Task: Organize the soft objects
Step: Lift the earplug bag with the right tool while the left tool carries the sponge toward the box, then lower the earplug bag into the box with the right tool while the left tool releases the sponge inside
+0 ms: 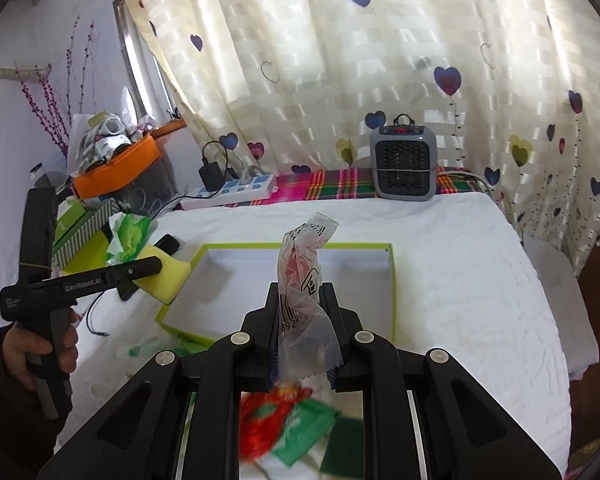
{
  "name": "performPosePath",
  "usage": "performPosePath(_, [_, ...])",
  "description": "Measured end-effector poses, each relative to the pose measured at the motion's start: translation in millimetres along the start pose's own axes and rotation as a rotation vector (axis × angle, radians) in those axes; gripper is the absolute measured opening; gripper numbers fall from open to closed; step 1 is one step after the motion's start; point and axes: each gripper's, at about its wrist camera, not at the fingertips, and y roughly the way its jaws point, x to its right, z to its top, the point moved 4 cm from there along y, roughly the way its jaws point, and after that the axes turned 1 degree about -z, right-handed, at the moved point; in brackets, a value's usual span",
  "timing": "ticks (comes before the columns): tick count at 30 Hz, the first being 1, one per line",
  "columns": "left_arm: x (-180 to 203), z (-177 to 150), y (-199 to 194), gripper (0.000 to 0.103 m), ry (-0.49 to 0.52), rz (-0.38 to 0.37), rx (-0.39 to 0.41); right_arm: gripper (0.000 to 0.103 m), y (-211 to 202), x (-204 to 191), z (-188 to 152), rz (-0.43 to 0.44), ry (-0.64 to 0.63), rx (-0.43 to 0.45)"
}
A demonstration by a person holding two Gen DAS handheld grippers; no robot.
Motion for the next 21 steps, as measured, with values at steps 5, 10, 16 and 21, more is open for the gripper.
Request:
performPosePath(5, [2,8,22,0.031,0.023,-0.006,-0.035,0.018,36,2,7,-0.008,-0.010,-0.065])
performPosePath(10, [0,12,49,0.031,0.031,0.006,-0.080,0.018,70,8,8,-0.023,-0.003,-0.136])
performPosePath(16, [-3,10,76,0.031,0.055,0.023,-0.127,0.018,106,16,5,-0.122,-0.059,-0.225])
performPosePath(21, [-5,9,87,0.031,0.049,0.022,-0.145,0.018,123,15,3,-0.214,-0.135,-0.264])
